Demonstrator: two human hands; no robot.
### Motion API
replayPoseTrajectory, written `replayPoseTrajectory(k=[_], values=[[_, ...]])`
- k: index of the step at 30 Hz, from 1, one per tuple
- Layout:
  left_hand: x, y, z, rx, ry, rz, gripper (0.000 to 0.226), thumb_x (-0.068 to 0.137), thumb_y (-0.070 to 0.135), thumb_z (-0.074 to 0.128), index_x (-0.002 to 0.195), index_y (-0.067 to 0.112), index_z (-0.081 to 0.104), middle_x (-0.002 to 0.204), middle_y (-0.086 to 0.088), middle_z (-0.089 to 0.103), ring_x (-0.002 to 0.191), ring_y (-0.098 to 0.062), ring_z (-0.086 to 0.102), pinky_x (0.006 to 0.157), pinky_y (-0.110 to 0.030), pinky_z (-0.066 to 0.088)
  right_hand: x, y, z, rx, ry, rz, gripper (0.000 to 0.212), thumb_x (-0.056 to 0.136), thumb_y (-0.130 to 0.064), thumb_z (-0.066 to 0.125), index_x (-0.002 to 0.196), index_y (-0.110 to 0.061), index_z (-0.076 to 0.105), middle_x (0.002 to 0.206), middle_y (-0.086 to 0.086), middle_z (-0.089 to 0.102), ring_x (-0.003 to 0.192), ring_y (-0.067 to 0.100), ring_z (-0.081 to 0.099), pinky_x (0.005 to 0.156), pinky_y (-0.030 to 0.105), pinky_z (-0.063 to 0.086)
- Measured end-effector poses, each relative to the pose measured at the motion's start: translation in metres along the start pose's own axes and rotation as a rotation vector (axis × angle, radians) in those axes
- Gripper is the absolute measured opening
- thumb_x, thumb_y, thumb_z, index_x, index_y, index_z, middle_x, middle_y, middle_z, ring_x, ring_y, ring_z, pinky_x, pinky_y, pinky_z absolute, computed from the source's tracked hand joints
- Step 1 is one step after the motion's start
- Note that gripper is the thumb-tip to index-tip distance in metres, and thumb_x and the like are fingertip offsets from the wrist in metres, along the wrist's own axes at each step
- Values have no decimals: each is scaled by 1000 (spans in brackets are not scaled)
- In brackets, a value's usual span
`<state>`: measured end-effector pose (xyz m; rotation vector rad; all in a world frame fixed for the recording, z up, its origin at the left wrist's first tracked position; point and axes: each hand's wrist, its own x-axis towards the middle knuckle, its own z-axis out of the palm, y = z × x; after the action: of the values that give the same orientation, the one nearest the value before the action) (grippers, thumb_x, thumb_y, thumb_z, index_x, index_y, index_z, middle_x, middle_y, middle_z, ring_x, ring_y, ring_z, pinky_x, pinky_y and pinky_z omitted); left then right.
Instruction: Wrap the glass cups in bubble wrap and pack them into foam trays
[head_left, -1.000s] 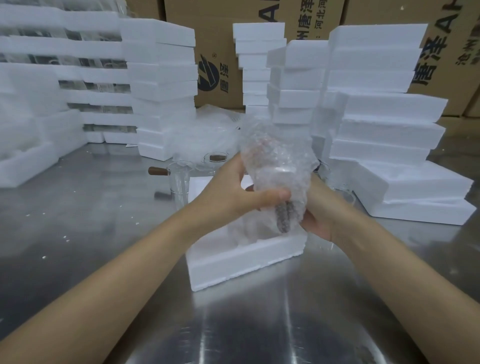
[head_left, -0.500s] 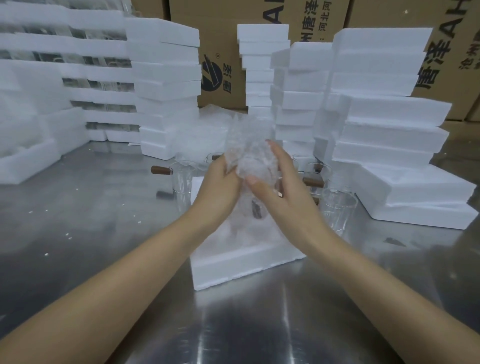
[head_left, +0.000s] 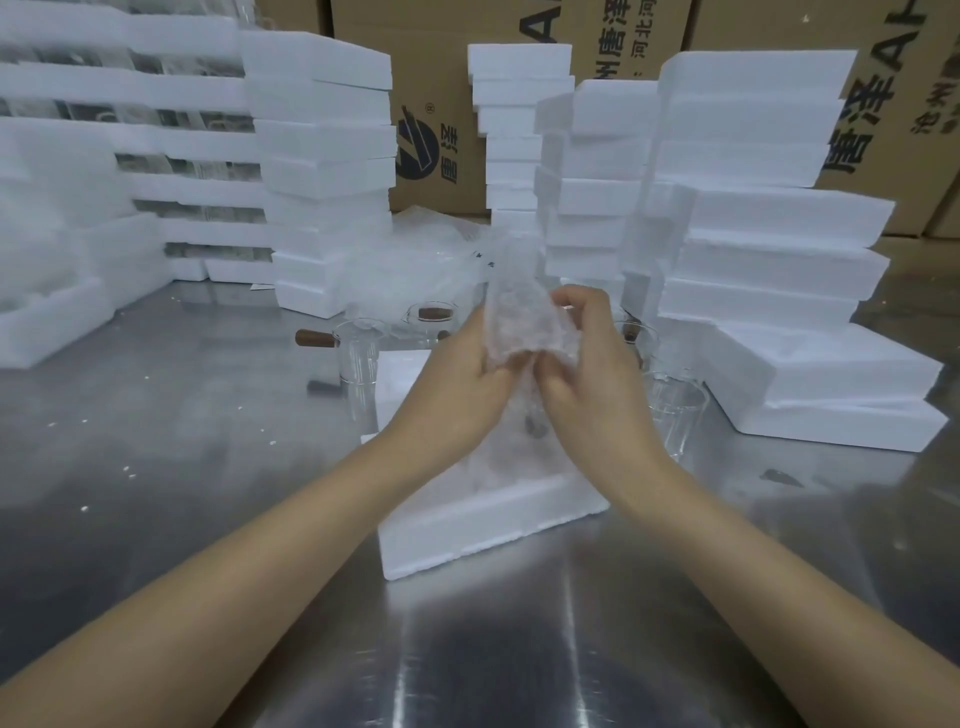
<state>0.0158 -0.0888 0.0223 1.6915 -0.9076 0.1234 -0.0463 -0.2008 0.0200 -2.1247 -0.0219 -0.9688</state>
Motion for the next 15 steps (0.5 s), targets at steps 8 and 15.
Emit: replayPoseTrajectory(k=[8,15], values=[[14,1,-15,-516,335,-409,33,99,16,36,102,11,68,103,-11,73,98,-27,69,89,-39,56,-8,-6,6,95,-141,-100,79,84,-35,72,147,-31,26,145,-9,32,130,-7,32,100,3,29],[14,-5,-19,-436,295,-412,30,96,2,44,119,4,62,111,-10,70,106,-25,65,99,-40,50,-8,-2,8,63,-133,-123,53,86,-18,71,135,-22,50,129,-4,51,107,-17,43,90,1,29]])
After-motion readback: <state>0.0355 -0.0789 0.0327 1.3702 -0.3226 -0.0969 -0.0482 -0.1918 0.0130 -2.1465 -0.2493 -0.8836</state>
